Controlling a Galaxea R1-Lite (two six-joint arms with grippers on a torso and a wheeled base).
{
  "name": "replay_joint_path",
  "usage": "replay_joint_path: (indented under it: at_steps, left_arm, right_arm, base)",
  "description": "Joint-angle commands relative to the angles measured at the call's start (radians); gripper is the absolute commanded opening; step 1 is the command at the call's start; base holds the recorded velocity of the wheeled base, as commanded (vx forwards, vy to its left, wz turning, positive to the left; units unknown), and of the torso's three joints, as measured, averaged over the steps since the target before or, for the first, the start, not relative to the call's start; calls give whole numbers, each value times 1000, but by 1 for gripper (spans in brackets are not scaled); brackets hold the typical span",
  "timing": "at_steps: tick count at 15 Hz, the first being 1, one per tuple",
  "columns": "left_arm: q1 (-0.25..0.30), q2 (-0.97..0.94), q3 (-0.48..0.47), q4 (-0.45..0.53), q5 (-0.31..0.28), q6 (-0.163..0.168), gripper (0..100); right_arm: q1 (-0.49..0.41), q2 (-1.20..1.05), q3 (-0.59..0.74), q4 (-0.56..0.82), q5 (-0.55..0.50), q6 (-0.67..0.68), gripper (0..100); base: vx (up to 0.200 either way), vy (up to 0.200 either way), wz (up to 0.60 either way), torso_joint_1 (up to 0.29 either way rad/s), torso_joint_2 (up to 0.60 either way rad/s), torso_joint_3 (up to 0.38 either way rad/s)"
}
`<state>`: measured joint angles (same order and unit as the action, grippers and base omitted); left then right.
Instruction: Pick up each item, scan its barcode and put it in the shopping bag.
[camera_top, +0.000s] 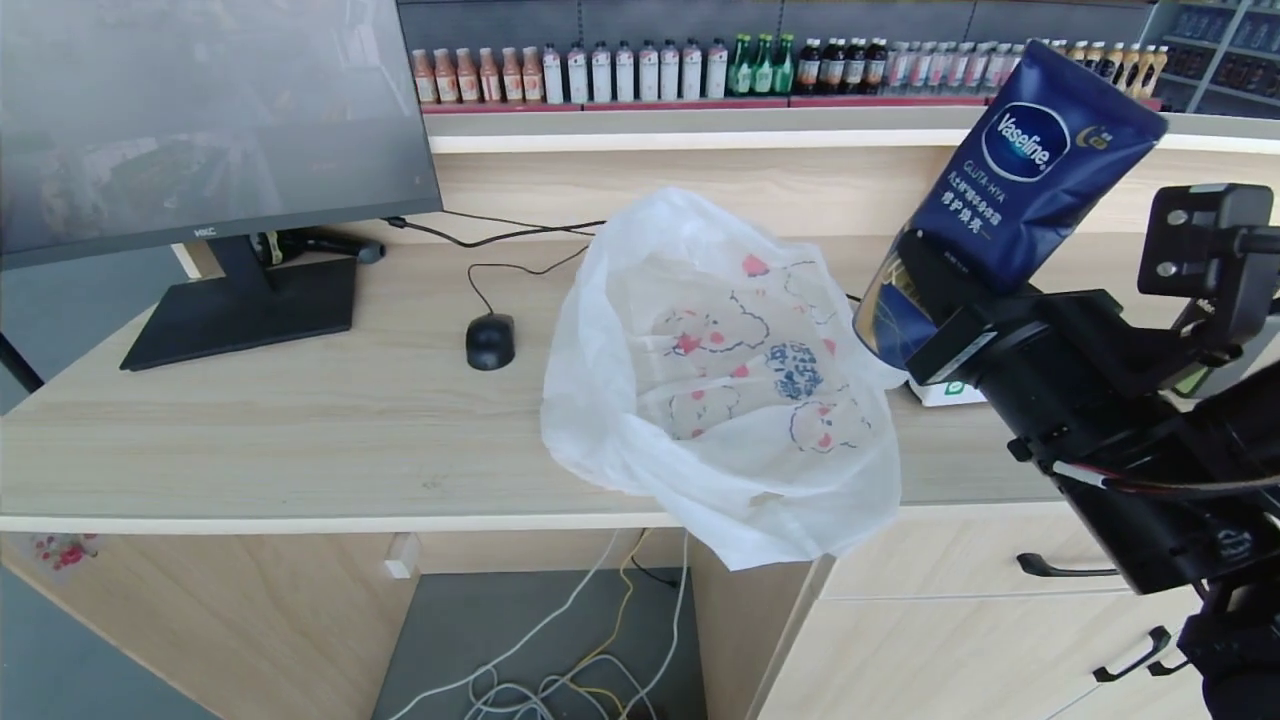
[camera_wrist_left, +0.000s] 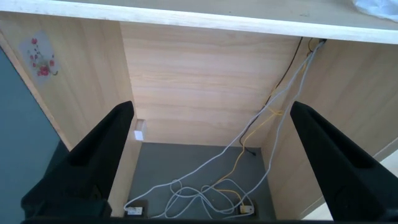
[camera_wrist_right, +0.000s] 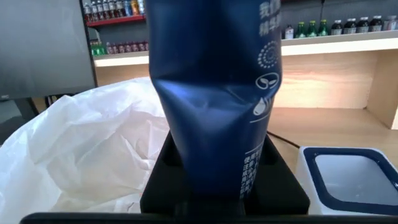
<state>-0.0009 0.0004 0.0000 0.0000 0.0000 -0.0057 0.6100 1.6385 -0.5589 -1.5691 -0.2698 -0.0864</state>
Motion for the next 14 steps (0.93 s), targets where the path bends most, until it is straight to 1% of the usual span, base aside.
replay_joint_path:
  at_steps: [1,3,8,11,14]
  left_arm:
    - [1,0,0,0,0,0,100]
    - [-1,0,0,0,0,3,100]
    - [-1,0,0,0,0,3,100]
    - [1,0,0,0,0,3,100]
    - [1,0,0,0,0,3,100]
  right_arm:
    - [-1,-19,5,-2,0,-1,0]
    - [-1,-28,33,-2,0,-1,0]
    - [-1,-59,54,-2,0,-6,0]
    - [-1,-80,97,-2,0,-10,0]
    - [2,-72,86,-2,0,-9,0]
  base:
    - [0,200,0,-2,2,2]
    - [0,200,0,0,2,-5]
    - [0,0,0,0,0,0]
    - [0,0,0,0,0,0]
    - [0,0,0,0,0,0]
